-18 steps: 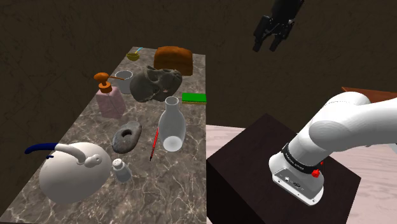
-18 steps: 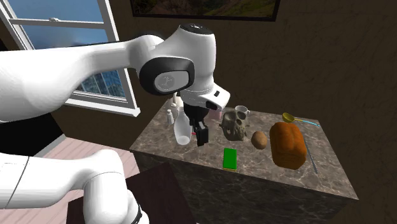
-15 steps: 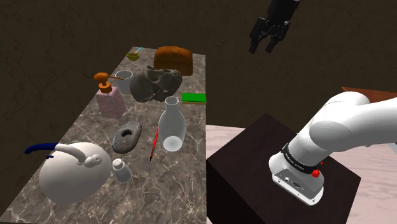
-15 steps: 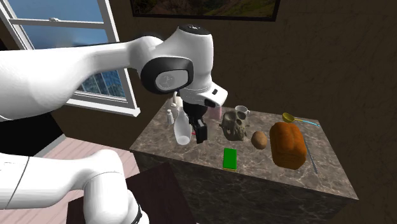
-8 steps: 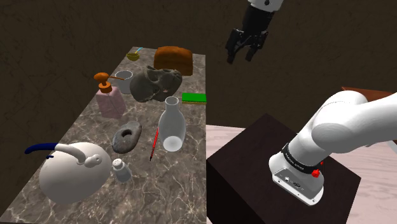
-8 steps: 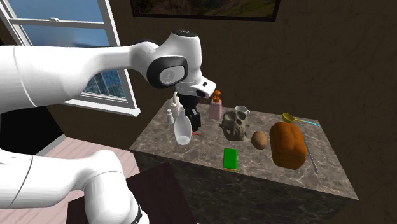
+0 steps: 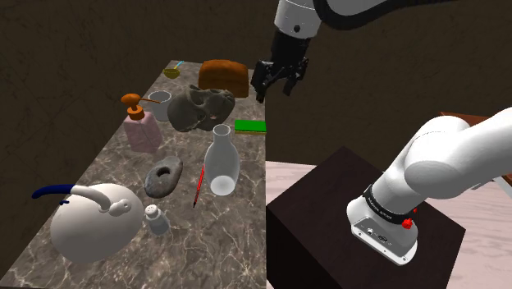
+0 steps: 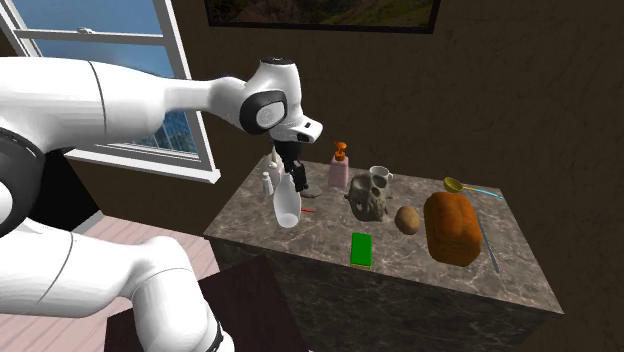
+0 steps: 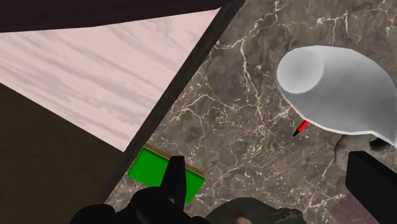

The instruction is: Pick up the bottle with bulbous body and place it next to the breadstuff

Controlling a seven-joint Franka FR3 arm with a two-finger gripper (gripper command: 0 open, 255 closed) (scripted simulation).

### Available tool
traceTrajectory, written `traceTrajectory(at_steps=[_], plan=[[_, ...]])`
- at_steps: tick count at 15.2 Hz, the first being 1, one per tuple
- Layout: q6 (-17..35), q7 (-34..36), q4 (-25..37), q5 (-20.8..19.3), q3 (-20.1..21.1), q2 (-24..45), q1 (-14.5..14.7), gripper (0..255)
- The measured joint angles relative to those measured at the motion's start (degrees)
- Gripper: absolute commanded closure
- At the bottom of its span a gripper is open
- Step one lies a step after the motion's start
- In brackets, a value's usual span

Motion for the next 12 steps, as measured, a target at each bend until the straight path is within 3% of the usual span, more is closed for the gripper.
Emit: traceTrajectory(at_steps=[6, 12], plan=[[5.7, 7.1, 4.2, -1.5, 8.0, 8.9, 0.8, 0], [11.1, 15.1, 9.4, -7.0, 15.4, 19.5, 0.2, 0]])
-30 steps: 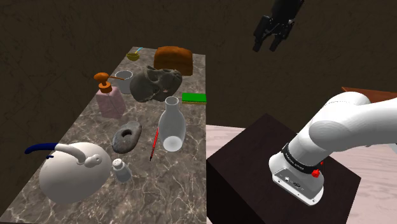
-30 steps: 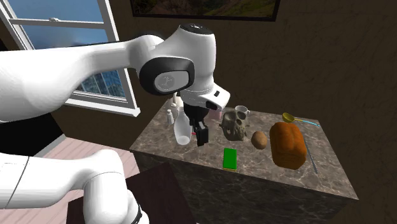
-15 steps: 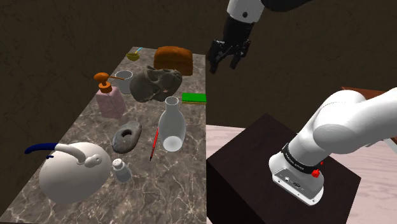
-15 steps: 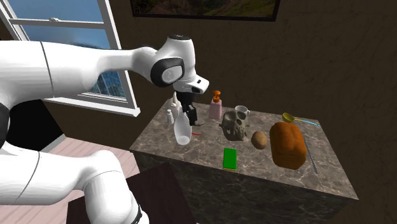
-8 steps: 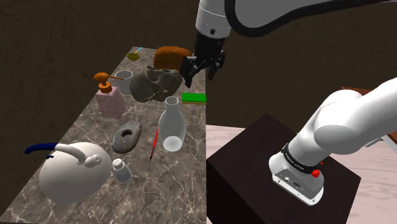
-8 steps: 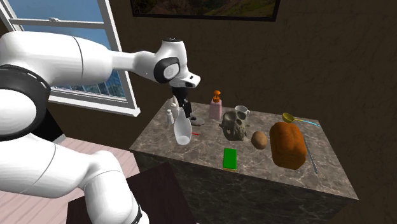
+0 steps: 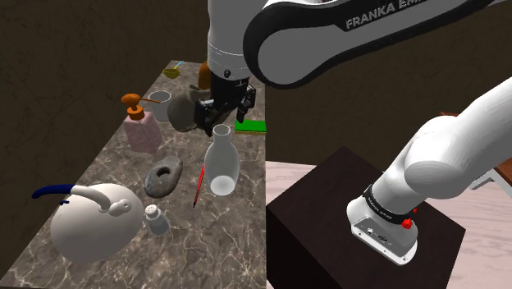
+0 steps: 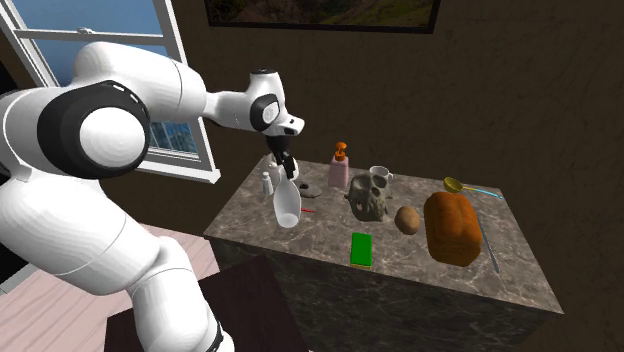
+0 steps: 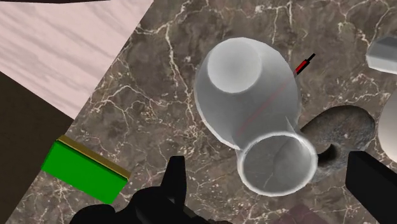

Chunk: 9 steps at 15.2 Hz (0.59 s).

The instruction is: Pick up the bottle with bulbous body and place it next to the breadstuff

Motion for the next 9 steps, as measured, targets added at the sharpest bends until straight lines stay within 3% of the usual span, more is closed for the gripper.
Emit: traceTrajectory(at_steps=[9], plan=[[5.6, 2.6, -1.7, -2.8, 1.6, 4.5, -0.6, 0]])
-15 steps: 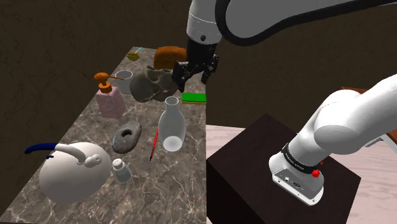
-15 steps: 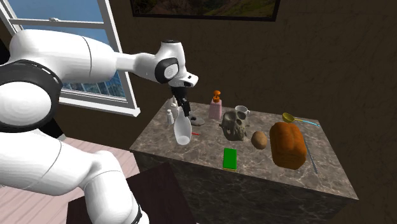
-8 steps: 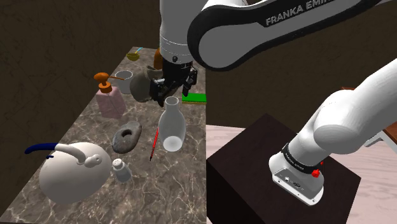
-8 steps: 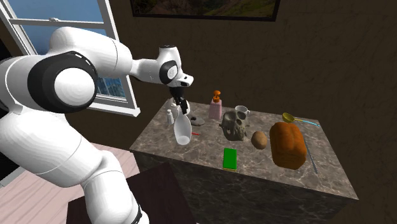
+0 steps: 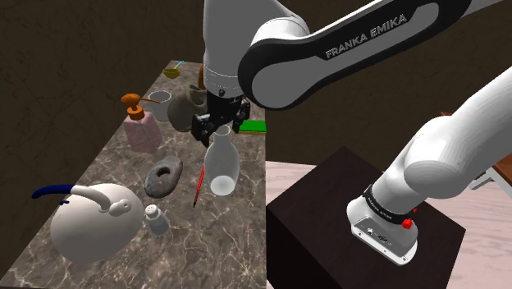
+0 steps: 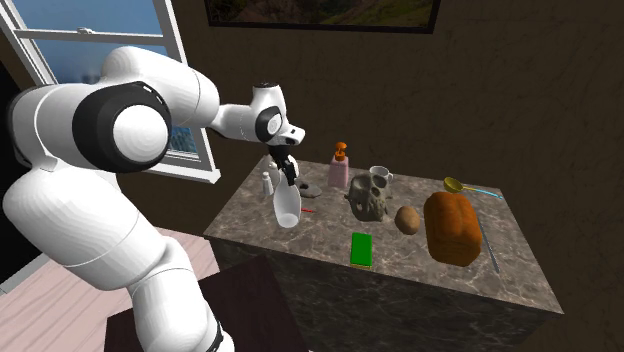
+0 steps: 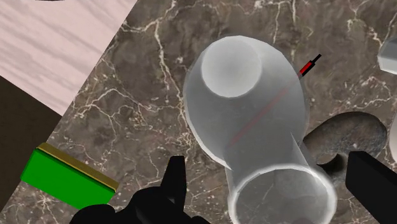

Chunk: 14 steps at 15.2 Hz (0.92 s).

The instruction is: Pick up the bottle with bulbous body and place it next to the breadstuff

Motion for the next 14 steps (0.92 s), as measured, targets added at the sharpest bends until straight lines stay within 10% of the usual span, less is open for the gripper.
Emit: traceTrajectory(at_steps=[5, 6, 14], plan=[[0.2, 0.1, 0.0, -0.1, 0.0, 0.1, 0.0, 0], [0.2, 0.1, 0.0, -0.1, 0.0, 0.1, 0.0, 255], [0.2, 0.1, -0.1, -0.1, 0.0, 0.1, 0.0, 255]])
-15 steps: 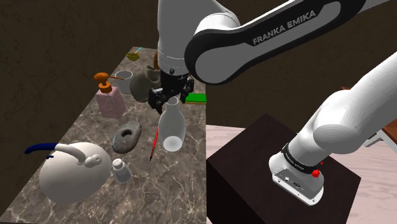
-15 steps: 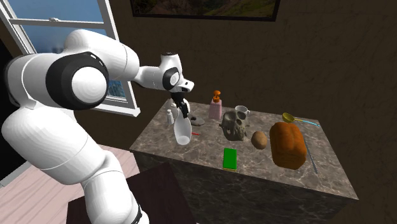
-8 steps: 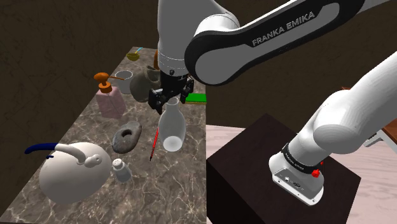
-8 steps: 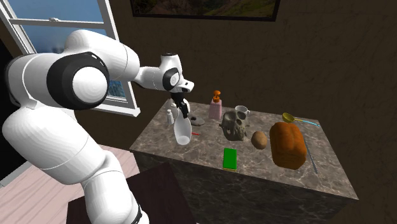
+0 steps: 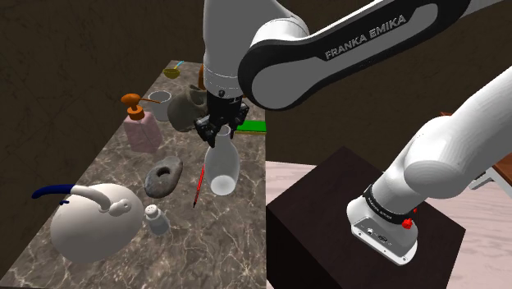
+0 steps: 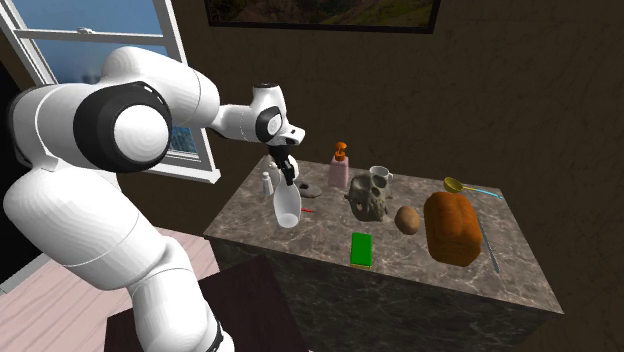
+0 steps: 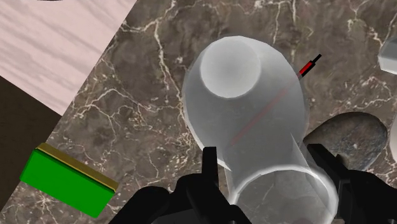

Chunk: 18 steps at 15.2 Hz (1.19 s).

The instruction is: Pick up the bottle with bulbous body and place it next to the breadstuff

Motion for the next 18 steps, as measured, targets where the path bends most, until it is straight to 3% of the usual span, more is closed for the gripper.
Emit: traceTrajectory(at_steps=[4, 18], plan=[[-0.9, -0.2, 0.6, 0.3, -0.1, -0.4, 0.1, 255], [-11.6, -2.5, 7.6, 2.5, -1.7, -4.5, 0.4, 255]])
